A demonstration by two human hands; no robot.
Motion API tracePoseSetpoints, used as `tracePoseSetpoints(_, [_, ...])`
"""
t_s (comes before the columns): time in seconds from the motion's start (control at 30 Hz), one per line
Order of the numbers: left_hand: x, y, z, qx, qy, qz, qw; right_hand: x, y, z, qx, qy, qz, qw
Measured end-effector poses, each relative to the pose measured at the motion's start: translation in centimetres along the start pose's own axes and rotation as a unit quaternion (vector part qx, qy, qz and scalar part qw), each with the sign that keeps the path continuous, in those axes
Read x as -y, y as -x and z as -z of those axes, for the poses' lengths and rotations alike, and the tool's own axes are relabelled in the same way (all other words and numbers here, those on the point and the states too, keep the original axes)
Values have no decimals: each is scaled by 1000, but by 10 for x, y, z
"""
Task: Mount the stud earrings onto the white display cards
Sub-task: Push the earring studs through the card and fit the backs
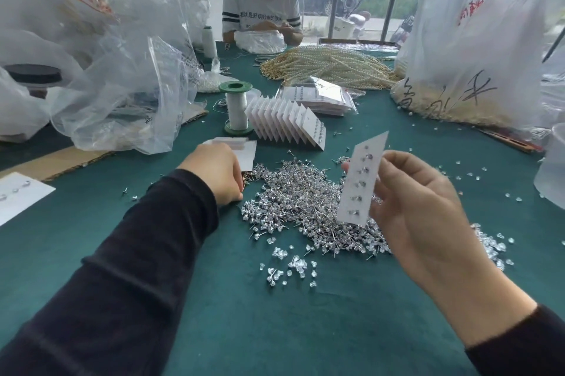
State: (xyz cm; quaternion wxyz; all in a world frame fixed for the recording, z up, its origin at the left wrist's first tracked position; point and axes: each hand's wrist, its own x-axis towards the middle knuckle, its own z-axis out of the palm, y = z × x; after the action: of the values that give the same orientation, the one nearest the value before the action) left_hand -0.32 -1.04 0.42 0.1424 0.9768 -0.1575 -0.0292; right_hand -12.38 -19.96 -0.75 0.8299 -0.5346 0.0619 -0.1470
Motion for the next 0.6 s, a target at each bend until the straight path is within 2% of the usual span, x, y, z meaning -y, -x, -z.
tracePoseSetpoints(0.07, [0, 1, 1, -28, 31, -31, 999, 1, -1, 1, 32, -57, -78, 995])
tracePoseSetpoints(0.13, [-5, 5, 4, -37, 192, -83, 977, -1, -1, 1, 70, -98, -137, 983])
tracePoseSetpoints(0.17, [-10, 10, 6, -16, 324, -114, 939, -2, -1, 0, 93, -110, -155, 977])
tracePoseSetpoints(0.2, [-15, 15, 8, 15, 442, -149, 884, -4, 0, 0, 117, -118, -166, 972])
tracePoseSetpoints(0.23, [-20, 19, 8, 39, 520, -183, 833, -5, 0, 0, 143, -128, -175, 966])
tracePoseSetpoints(0.27, [-24, 22, 6, 53, 557, -215, 800, -6, 1, 0, 166, -139, -182, 959])
tracePoseSetpoints(0.3, [-29, 26, 4, 56, 564, -243, 787, -7, 0, 0, 187, -150, -188, 952])
tracePoseSetpoints(0.37, [-37, 30, 0, 44, 550, -277, 786, -7, -1, 1, 217, -166, -196, 942])
tracePoseSetpoints(0.6, [-45, 33, -3, -19, 508, -284, 813, -8, -1, 0, 249, -148, -204, 935])
